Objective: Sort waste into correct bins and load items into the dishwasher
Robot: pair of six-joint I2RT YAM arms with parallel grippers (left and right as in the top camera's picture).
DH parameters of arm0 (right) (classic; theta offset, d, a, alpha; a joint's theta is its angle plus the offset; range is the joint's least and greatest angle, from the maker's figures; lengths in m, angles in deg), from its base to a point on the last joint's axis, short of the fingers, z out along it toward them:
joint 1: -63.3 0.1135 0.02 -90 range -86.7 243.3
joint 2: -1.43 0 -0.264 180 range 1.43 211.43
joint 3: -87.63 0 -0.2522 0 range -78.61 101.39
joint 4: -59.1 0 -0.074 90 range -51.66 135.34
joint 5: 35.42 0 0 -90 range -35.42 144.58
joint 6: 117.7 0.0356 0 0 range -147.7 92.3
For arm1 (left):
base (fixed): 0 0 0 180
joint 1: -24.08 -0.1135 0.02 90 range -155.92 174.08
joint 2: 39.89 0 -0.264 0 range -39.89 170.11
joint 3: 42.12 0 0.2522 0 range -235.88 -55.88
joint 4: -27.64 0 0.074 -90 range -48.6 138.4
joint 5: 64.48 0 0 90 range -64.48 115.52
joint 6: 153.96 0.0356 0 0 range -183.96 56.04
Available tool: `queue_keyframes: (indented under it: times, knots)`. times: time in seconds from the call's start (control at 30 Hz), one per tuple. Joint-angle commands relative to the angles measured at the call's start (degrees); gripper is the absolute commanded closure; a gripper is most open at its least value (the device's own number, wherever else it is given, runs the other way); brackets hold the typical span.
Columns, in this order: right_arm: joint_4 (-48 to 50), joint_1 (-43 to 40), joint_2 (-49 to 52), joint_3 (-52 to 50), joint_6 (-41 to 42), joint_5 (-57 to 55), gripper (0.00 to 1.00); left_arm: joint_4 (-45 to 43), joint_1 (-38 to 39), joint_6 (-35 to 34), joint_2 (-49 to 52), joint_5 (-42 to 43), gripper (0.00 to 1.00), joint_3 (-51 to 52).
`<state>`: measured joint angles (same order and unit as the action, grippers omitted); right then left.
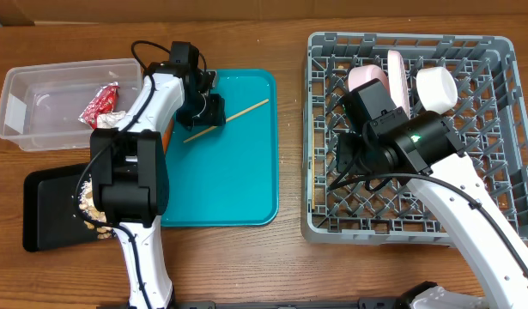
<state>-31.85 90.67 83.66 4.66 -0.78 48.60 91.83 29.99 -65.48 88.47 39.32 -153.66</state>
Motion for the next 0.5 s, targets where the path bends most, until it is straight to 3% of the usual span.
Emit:
queue_keyframes:
  times: [0.0,0.17,0.33,0.4,0.47]
  knots:
    - [-0.3,-0.1,0.0,0.8,-0.2,-0.4,0.54,2.9,0.9,-1.3,2.8,0.9,0.43,2.2]
    - [-2.2,-0.2,0.0,0.8,1.8,-0.4,0.53,7.5,3.2,-1.0,2.8,0.2,0.35,2.2]
    - [-3.8,-2.4,-0.1,0.8,3.3,-0.3,0.53,9.3,5.7,-1.0,2.8,-10.4,0.34,2.2]
    - [-4.0,-3.6,-0.3,0.8,3.3,0.3,0.53,9.4,6.2,-1.1,2.8,-12.5,0.39,2.2]
    - [-4.0,-4.2,-0.8,0.8,3.3,0.3,0.53,9.4,6.5,-1.1,2.8,-12.5,0.52,2.2]
